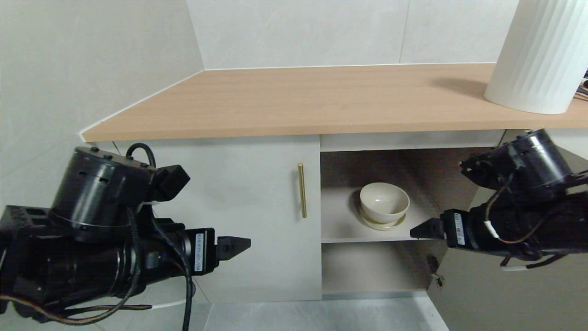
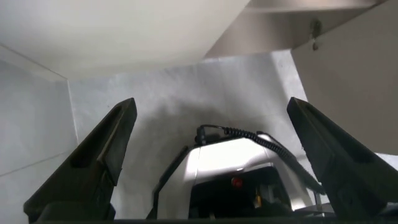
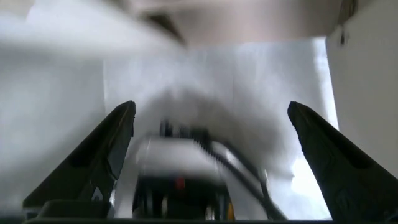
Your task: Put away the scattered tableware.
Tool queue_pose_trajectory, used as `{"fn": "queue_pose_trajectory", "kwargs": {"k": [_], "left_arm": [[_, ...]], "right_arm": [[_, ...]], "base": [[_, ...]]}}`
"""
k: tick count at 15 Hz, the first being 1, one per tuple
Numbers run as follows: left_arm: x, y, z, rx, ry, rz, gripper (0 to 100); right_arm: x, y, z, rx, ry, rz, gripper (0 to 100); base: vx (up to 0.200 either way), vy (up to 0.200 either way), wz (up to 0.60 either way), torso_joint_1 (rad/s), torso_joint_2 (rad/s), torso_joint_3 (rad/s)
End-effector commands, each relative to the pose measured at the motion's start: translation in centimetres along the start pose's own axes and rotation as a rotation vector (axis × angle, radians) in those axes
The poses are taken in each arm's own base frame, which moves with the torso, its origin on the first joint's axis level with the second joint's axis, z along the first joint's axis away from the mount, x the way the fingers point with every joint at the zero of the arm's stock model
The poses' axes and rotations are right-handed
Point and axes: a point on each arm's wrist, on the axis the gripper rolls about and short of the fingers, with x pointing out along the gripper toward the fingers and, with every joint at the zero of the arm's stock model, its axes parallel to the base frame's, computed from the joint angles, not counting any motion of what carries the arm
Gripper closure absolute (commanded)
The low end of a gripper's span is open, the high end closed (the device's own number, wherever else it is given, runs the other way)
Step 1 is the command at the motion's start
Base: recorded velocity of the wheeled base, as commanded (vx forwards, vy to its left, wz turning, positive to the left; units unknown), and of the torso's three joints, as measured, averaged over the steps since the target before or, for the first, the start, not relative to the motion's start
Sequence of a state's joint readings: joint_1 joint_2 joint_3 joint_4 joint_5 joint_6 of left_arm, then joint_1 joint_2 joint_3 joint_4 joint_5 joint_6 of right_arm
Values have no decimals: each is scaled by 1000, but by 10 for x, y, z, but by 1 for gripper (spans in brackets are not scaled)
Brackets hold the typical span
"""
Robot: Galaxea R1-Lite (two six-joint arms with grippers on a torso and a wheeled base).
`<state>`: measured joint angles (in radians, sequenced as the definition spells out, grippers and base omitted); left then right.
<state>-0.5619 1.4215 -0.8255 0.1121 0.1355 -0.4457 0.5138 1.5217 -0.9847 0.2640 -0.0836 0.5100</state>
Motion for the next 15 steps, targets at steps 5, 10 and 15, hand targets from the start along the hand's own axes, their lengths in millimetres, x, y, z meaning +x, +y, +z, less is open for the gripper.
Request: {"fn": "queue_pose_trajectory", "kwargs": {"k": [5, 10, 15], "left_arm": [[-2, 6, -3, 7, -1, 14, 0], [18, 3, -4, 12, 49, 40, 0], [18, 2, -4, 16, 50, 37, 0]], "right_arm": [[-46, -1, -22, -53, -61, 67, 0], [-45, -2, -22, -88, -79, 17, 0], [-42, -3, -24, -91, -67, 10, 0]], "base": [[0, 0, 0, 0, 0, 0], [-160, 0, 0, 7, 1, 3], [-200, 0, 0, 1, 2, 4]]}}
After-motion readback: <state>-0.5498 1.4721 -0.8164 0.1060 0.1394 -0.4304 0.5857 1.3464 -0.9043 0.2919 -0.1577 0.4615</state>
